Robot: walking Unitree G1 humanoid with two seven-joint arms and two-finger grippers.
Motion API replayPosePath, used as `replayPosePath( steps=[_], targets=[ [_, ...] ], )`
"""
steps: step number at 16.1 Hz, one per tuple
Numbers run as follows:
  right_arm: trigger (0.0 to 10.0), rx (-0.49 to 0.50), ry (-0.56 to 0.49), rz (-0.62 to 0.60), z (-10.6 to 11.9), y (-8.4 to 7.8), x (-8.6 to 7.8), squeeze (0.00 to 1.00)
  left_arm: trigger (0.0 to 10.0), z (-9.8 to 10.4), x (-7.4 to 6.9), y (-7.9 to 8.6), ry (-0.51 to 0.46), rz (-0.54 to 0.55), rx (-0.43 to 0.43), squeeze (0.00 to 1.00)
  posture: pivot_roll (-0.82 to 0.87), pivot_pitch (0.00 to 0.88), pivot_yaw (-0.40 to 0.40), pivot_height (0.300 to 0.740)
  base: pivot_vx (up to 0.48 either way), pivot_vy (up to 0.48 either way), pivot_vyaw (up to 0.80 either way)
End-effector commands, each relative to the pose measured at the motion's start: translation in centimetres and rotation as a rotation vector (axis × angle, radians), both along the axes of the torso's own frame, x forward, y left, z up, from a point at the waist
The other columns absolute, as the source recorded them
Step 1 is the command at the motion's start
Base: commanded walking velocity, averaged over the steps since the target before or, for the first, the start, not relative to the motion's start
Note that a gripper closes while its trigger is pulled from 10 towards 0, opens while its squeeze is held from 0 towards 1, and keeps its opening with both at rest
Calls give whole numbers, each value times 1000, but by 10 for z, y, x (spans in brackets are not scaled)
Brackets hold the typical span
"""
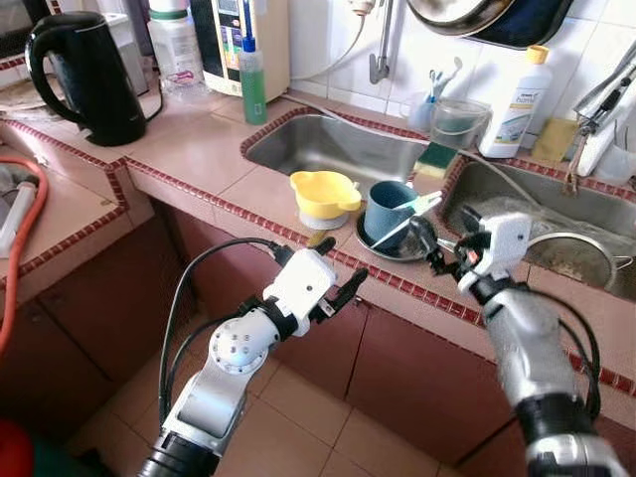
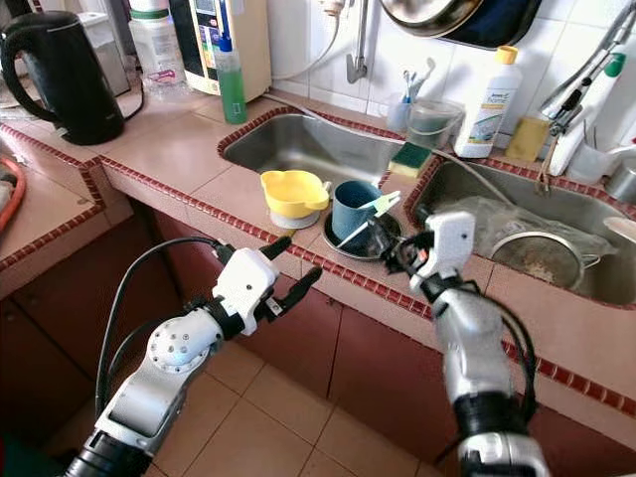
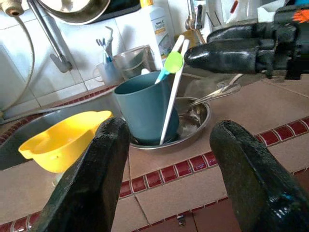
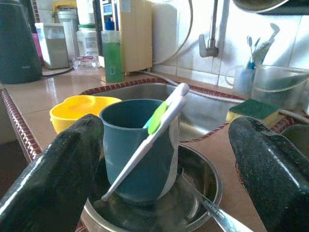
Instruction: Kitchen organization
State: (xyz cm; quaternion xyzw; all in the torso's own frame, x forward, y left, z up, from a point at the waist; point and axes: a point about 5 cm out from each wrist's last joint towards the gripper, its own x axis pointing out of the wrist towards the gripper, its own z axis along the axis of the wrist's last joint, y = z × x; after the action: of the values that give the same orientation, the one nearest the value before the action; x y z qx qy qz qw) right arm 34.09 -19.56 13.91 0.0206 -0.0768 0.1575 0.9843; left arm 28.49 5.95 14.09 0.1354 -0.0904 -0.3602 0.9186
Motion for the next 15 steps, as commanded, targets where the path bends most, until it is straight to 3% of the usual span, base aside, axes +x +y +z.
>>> replayPosePath(
  steps=[1,3,8,12,14,15],
  targets=[
    [10000,17,7,5,3,-3,4,0,10000,3,-2,1,-6,-3,12,0,-117,0,4,740,0,0,0],
    [10000,52,15,24,5,-4,8,0,10000,3,-2,2,-9,3,16,0,-101,0,-2,740,0,0,0],
    [10000,273,64,160,13,2,23,0,10000,3,-5,4,-4,17,16,0,-85,0,-2,740,0,0,0],
    [9843,348,88,192,17,3,31,0,10000,5,-4,5,-8,21,17,0,-80,0,0,740,0,0,0],
    [5922,359,97,172,16,-1,32,0,10000,7,-4,5,-10,25,17,0,-73,0,-4,740,0,0,0],
    [0,374,99,162,15,-4,33,0,10000,7,-4,6,-8,32,15,0,-72,0,-5,740,0,0,0]
  ],
)
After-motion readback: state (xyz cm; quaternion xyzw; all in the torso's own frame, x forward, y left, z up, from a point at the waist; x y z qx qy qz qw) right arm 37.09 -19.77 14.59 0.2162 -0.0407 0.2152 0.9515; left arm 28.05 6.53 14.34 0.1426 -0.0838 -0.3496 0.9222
